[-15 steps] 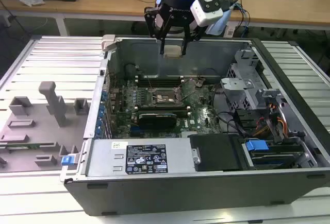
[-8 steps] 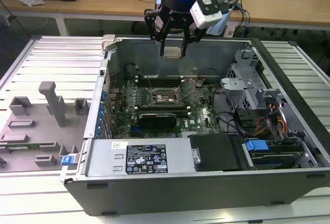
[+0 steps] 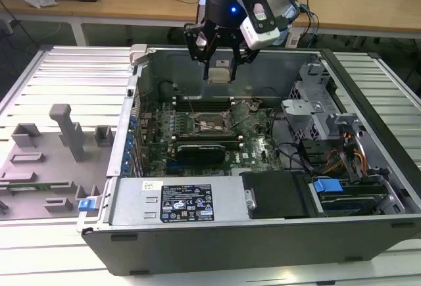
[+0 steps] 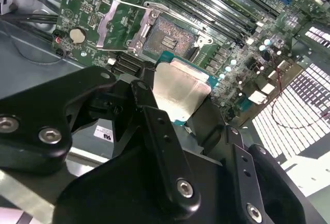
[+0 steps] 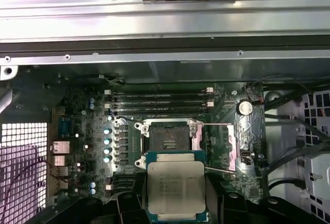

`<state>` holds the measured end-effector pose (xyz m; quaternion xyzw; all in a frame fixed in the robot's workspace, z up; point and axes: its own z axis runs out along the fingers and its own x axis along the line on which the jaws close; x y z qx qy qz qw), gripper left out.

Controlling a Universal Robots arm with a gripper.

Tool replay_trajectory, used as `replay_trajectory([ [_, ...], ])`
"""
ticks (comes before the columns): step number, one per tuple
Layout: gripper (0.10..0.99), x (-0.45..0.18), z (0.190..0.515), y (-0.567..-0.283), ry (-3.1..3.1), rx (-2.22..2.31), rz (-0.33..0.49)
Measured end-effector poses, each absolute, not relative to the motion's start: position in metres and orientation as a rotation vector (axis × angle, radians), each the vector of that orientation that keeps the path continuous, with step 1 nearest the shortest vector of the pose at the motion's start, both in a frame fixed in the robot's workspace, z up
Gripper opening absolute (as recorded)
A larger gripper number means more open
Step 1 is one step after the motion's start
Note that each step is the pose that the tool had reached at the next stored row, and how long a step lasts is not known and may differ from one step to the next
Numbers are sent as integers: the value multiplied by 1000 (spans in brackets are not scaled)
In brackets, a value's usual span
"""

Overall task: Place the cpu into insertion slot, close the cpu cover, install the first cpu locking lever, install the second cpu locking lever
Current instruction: 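Place the cpu into insertion slot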

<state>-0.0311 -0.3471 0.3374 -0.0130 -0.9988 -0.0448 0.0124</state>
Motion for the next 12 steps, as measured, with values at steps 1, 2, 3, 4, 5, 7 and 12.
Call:
replay_trajectory([
  [1, 541, -31, 334, -347, -3114, -40, -140],
  [2, 541, -32, 330, -347, -3114, -40, -140],
  [3, 541, -32, 328, -347, -3114, -40, -140],
  [4, 541, -32, 326, -347, -3114, -40, -140],
  [5, 541, -32, 323, -347, -3115, -40, -140],
  [7, 541, -33, 318, -347, -3115, -40, -140],
  [12, 541, -33, 307, -347, -3115, -40, -140],
])
